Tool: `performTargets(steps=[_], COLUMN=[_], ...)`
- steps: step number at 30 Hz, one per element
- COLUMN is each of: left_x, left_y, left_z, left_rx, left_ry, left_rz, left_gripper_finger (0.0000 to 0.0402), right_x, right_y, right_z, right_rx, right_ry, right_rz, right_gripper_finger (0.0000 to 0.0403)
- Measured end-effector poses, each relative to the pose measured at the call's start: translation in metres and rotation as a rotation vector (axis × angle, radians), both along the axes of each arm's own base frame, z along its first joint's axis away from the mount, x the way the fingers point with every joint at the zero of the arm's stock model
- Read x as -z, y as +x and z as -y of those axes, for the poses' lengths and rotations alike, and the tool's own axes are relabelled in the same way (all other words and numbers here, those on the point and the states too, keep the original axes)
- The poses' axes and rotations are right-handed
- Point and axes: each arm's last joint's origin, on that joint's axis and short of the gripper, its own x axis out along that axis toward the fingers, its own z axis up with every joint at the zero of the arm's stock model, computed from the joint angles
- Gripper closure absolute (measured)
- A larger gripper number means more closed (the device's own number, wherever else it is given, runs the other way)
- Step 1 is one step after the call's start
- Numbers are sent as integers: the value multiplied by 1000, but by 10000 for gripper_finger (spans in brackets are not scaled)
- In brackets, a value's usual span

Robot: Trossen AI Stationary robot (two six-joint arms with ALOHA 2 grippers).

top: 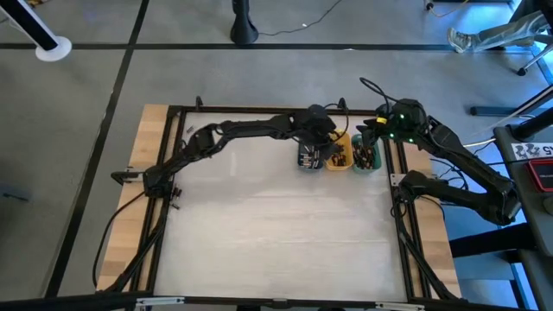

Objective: Sort batteries
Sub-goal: Put the black battery into the yellow bin

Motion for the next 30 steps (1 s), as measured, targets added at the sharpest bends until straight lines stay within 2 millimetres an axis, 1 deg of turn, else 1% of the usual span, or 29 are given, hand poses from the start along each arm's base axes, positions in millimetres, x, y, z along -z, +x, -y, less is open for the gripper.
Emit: performTargets(steps=[4, 9, 17, 24, 27, 30], left_x=[8, 13, 14, 14, 14, 14], left_y=[6, 3, 5, 5, 5, 5], left_z=[-3, -3, 3, 4, 5, 5], left_rx=[-34, -93, -61, -55, -46, -48], left_ry=[44, 134, 182, 188, 198, 194], left_rz=[-62, -148, -150, -152, -153, -154], left_gripper_finger=[383, 381, 379, 378, 368, 348], right_x=[-1, -2, -2, -1, -1, -1], right_y=[-1, 0, 0, 0, 0, 0], right_z=[-1, 0, 1, 0, 0, 0], right_rx=[1, 8, 9, 20, 20, 20], right_ry=[-9, -18, -19, 1, 4, 4], right_rz=[9, 8, 13, 18, 15, 15], right_gripper_finger=[220, 220, 220, 220, 220, 220])
